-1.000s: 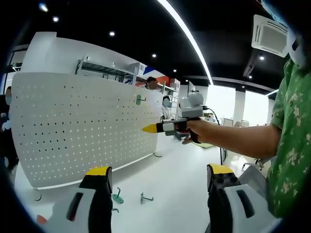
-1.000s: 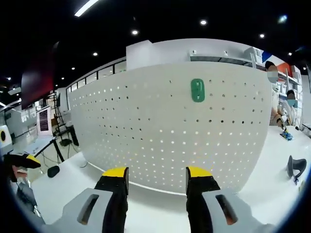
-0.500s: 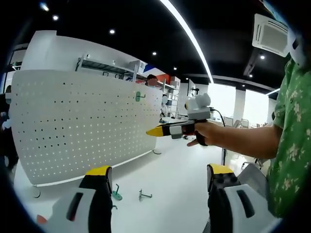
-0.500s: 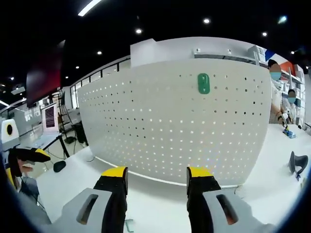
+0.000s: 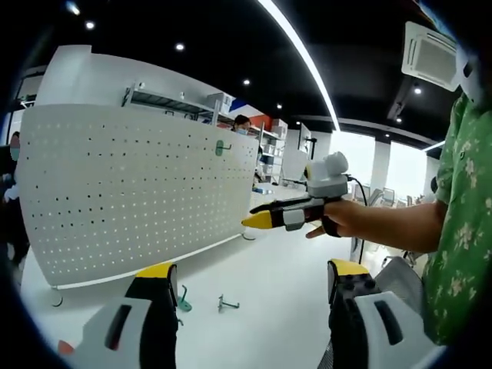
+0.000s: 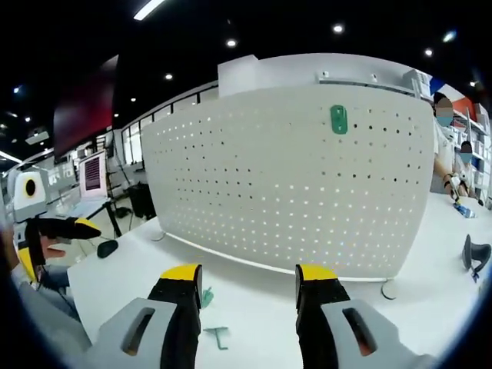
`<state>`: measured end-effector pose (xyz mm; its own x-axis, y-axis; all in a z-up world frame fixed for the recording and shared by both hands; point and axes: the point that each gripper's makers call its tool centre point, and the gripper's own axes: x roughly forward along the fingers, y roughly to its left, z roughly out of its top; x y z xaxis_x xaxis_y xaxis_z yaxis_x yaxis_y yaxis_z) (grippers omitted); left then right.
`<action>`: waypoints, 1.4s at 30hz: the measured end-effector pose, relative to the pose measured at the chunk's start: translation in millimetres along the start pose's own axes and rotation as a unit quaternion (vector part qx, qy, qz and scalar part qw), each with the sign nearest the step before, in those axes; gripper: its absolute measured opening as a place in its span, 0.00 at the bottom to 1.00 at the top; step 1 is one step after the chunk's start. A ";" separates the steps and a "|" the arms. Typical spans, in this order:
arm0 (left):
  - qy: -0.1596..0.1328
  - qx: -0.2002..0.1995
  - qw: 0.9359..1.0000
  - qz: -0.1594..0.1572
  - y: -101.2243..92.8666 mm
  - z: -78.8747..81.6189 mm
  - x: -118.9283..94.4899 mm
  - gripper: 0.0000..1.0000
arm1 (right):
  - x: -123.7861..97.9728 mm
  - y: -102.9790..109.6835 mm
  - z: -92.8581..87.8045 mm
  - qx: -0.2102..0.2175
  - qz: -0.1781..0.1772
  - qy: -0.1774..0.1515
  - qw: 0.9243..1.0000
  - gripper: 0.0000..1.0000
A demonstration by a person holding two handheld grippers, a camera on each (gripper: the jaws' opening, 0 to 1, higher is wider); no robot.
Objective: Insert the hook assembly into the mounting plate slot until the hook locks in place.
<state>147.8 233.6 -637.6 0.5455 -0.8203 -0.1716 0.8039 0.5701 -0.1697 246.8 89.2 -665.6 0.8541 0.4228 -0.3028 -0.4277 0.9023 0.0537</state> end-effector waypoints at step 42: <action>0.046 -0.026 0.998 0.032 36.7 -50.4 5.8 0.74 | -18.6 57.6 -59.2 0.001 0.052 0.047 0.998 0.49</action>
<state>168.6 252.1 -693.7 0.5694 -0.7757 -0.2722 0.7535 0.6249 -0.2043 188.8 128.4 -713.2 0.7729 0.5050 -0.3841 -0.5121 0.8540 0.0923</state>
